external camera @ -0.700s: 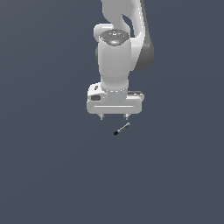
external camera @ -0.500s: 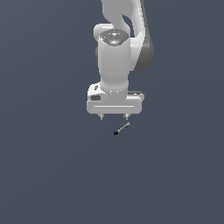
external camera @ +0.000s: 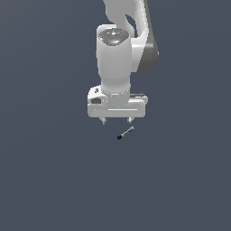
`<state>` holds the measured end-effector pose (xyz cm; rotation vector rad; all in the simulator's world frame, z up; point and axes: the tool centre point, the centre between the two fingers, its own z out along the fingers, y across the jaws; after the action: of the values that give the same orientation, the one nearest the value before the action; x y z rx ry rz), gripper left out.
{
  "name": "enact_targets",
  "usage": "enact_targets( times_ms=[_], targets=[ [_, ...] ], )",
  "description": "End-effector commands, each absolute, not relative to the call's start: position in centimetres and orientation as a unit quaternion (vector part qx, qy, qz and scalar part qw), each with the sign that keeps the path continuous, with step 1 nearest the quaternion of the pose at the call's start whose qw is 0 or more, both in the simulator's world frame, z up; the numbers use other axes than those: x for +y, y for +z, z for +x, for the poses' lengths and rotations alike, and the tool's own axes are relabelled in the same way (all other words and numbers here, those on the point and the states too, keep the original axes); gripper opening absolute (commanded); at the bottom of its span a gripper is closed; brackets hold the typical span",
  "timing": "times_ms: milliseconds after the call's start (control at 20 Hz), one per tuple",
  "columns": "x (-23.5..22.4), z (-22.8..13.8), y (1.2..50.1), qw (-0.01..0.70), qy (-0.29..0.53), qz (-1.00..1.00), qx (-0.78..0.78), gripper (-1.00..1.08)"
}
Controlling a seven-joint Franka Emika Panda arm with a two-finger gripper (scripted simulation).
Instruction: Pick up the object and move it to a goal position.
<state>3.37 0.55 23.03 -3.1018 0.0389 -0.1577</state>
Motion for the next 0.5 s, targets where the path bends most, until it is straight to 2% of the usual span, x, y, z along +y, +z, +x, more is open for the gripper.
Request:
enact_targets(
  times_ms=[0,450],
  targets=[
    [0.6,3.3,22.9,0.018,-0.05,-0.998,0.014,1.0],
    [1.4,2.9,21.1,0.021,-0.044,-0.997,0.057,1.0]
  ],
)
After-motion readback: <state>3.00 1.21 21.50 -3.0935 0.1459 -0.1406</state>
